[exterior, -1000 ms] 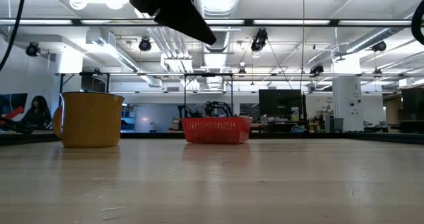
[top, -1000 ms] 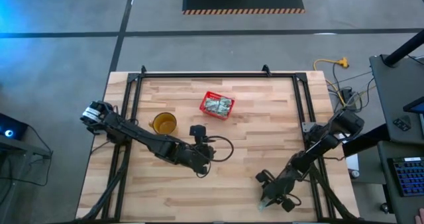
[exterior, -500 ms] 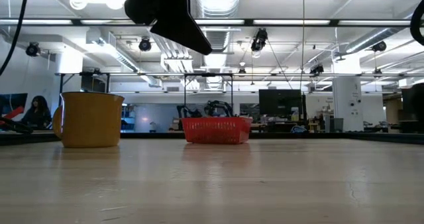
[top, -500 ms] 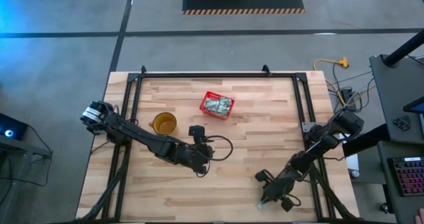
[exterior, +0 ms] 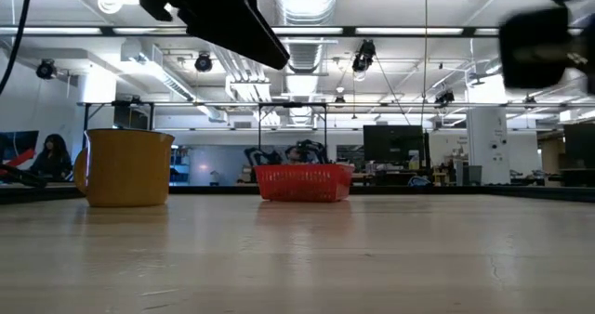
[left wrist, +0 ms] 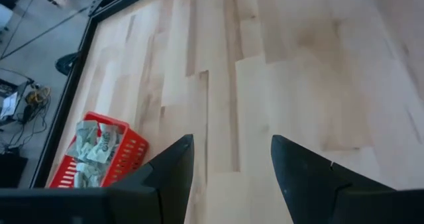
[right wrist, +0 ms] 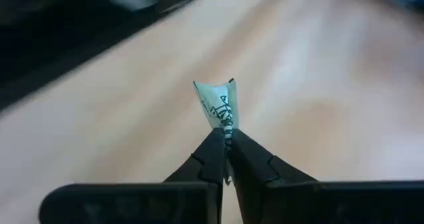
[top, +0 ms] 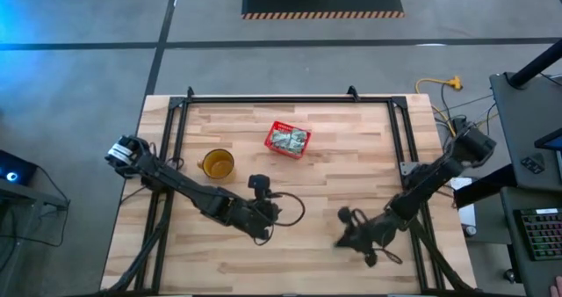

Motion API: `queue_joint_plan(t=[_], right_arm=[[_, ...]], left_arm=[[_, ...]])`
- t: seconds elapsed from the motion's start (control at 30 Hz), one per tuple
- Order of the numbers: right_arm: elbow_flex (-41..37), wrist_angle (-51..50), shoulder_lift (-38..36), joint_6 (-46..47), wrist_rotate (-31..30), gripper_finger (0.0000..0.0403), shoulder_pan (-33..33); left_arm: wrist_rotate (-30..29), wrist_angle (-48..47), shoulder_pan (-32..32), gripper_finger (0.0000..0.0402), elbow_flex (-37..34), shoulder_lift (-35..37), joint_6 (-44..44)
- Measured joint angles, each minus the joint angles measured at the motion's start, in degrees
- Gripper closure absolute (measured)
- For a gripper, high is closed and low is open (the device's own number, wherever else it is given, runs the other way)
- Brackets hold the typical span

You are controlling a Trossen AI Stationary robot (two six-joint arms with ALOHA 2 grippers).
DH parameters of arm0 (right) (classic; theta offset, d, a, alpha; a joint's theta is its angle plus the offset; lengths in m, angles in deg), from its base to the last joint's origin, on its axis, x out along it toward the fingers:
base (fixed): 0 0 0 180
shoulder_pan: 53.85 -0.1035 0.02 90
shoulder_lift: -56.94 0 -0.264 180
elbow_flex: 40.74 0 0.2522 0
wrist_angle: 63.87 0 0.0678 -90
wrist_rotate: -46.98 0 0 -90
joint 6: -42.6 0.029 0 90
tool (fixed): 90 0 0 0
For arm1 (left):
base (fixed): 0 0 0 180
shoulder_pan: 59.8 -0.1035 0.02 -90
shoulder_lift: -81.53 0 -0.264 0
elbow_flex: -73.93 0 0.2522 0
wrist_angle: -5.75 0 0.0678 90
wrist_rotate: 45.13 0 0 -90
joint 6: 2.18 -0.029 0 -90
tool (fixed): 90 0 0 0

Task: Pick and place Stevia / Truvia into bins
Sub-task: Put the stevia packet into the red basket

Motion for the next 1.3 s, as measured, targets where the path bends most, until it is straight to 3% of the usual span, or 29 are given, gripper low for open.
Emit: queue_joint_plan(t=[0.2, 0.37, 0.47, 0.67, 0.9, 1.3], right_arm=[[0.0, 0.26, -8.22, -14.13, -18.87, 0.039, 6.34], [0.04, 0.65, -13.45, -17.79, -20.86, 0.039, 18.94], [0.04, 0.96, -15.12, -18.15, -15.87, 0.039, 28.31], [0.07, 5.58, -14.67, -16.72, 2.48, 0.039, 46.13], [0.29, 13.52, -9.09, -9.66, 17.3, 0.039, 59.35], [14.25, 10.15, 10.85, -4.53, 20.84, 0.039, 66.71]], left_arm=[[0.0, -0.5, 2.85, 0.0217, -0.05, 0.0, -0.09], [0.04, -1.18, 4.64, 0.0217, -0.05, 0.0, -0.11], [0.02, -1.95, 5.11, 0.0217, -0.05, 0.0, -0.12], [-0.02, -2.63, 5.13, 0.0217, -0.05, 0.0, -0.15], [-0.02, -3.64, 5.14, 0.0217, -0.01, 0.0, -0.2], [-0.02, -3.95, 5.32, 0.0217, -0.01, 0.0, -0.17]])
